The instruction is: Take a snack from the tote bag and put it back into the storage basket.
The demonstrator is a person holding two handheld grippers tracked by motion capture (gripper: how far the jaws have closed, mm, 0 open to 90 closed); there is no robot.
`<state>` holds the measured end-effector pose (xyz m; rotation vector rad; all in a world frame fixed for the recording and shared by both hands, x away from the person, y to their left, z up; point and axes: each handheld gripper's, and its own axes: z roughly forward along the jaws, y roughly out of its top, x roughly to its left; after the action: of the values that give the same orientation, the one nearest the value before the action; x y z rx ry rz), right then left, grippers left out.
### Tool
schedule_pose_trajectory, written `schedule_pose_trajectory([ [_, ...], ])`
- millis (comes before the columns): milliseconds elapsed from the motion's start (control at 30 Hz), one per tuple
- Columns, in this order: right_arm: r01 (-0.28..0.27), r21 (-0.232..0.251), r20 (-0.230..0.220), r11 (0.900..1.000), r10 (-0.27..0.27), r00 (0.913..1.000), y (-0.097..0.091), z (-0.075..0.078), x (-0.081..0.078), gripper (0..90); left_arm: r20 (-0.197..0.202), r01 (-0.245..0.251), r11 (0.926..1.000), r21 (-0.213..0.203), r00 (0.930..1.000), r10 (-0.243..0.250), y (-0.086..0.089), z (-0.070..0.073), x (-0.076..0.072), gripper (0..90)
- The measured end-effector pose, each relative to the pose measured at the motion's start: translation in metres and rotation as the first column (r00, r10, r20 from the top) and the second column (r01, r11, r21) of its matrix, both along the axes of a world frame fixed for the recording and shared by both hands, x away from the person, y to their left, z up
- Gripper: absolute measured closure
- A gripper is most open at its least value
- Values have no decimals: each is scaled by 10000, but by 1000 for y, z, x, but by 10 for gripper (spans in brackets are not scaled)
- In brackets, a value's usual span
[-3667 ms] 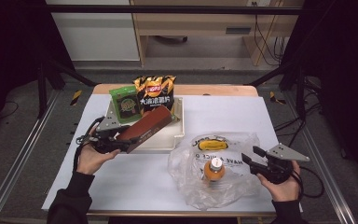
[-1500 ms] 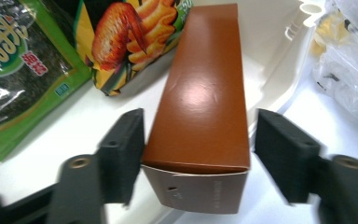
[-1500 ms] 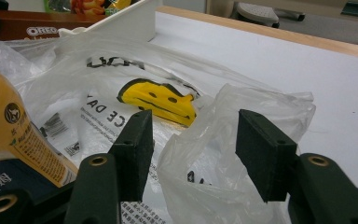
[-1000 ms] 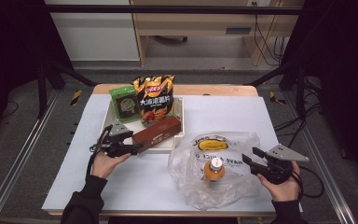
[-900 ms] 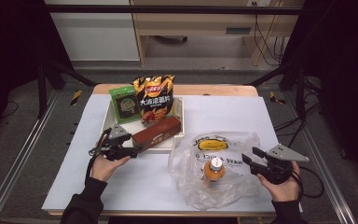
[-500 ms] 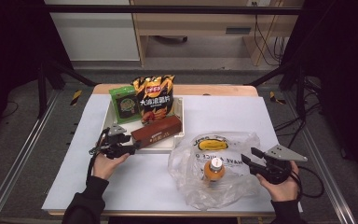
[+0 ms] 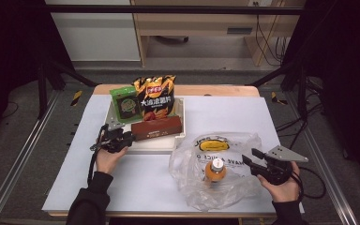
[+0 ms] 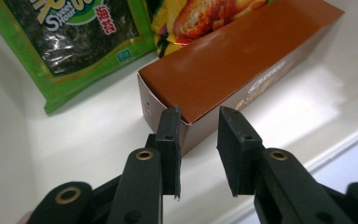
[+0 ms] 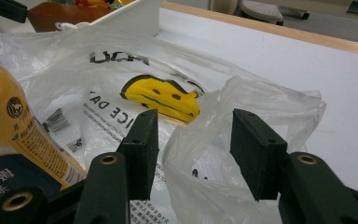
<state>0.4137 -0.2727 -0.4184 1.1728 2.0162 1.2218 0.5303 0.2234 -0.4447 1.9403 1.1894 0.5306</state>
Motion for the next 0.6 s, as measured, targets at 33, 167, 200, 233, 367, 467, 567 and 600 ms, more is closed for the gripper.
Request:
schedule_pose_trajectory([
  [33, 3, -1, -12, 10000, -3, 10000, 0, 0, 0, 519, 6, -47, 10000, 16, 10000, 47, 0, 0, 1, 697],
  [167, -17, -32, 7, 10000, 17, 10000, 0, -1, 0, 521, -49, -280, 9995, -144, 9996, 279, 2, -2, 7, 693],
  [200, -30, -30, 8, 10000, 30, 10000, 0, -1, 0, 522, -37, -301, 9994, -197, 9995, 300, 2, -3, 8, 689],
  [233, -32, -28, 8, 10000, 32, 10000, 0, -1, 0, 522, -10, -306, 9993, -209, 9995, 306, 2, -3, 9, 689],
  [367, -28, -57, -24, 10000, 28, 10000, 1, -2, 1, 523, -6, -398, 9974, -597, 9992, 398, 6, -6, 14, 693],
  [467, -60, -38, -25, 10000, 60, 10000, 1, -1, 1, 523, 66, -284, 9977, -623, 9996, 289, 6, -8, 16, 671],
  [567, -29, -15, -45, 10000, 29, 10000, 1, -2, 1, 523, 115, -185, 9981, -582, 9997, 192, 5, -9, 17, 636],
  [600, -28, -20, -41, 10000, 28, 10000, 2, -2, 1, 523, 136, -178, 9981, -593, 9997, 187, 5, -9, 17, 629],
])
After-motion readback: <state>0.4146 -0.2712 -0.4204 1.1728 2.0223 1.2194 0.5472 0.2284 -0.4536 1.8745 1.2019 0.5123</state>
